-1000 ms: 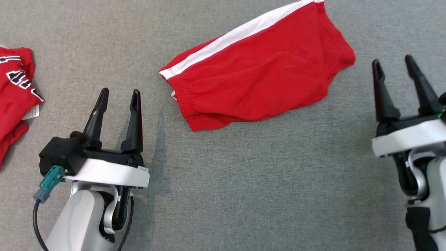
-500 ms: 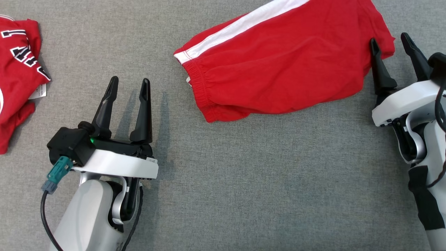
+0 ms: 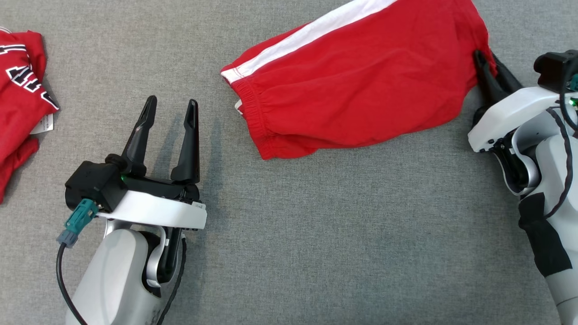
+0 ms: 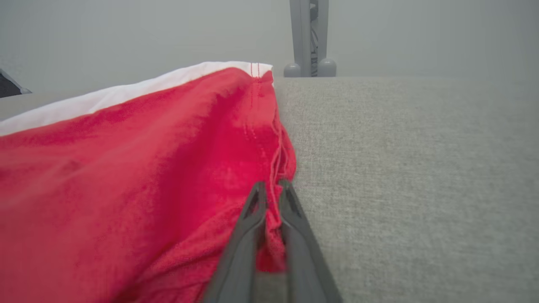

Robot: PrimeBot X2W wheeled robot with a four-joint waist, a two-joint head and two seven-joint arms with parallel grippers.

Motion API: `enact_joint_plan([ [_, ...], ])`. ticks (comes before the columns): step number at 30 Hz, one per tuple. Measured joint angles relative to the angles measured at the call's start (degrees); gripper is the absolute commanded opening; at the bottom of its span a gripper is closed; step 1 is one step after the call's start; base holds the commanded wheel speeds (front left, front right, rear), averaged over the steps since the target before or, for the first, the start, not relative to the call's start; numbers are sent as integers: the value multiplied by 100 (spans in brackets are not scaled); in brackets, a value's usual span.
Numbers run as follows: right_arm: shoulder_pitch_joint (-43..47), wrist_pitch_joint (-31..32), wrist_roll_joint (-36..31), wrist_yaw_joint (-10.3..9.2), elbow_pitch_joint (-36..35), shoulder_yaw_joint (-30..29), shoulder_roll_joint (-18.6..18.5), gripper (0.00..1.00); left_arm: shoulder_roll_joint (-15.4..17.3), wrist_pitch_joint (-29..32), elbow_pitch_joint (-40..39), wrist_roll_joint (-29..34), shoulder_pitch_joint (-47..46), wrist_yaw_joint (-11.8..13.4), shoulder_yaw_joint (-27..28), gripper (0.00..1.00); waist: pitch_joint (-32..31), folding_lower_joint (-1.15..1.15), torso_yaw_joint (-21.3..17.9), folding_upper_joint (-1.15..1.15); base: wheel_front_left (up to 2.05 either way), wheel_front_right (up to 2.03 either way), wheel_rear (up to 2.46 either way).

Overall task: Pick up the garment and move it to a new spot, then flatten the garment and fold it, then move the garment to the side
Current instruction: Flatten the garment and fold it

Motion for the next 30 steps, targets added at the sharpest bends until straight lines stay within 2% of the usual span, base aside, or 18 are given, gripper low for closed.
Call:
enact_joint_plan([
  [6,-53,-191,270,0,108,221,-52,0,-5,0,23,16,6,-2,4,100,-65,0,-33,0,0,0,0],
  [11,415,-523,435,0,-176,225,-27,0,-13,-1,42,18,47,8,10,100,-196,0,-69,0,0,0,0],
  [20,1745,-722,448,0,-1178,-366,113,0,67,69,23,32,220,29,-32,100,-420,0,-187,0,0,0,0],
  [30,2705,-479,190,0,-2022,-1143,478,0,135,186,-144,12,332,82,-56,100,-512,0,-371,0,0,0,0],
])
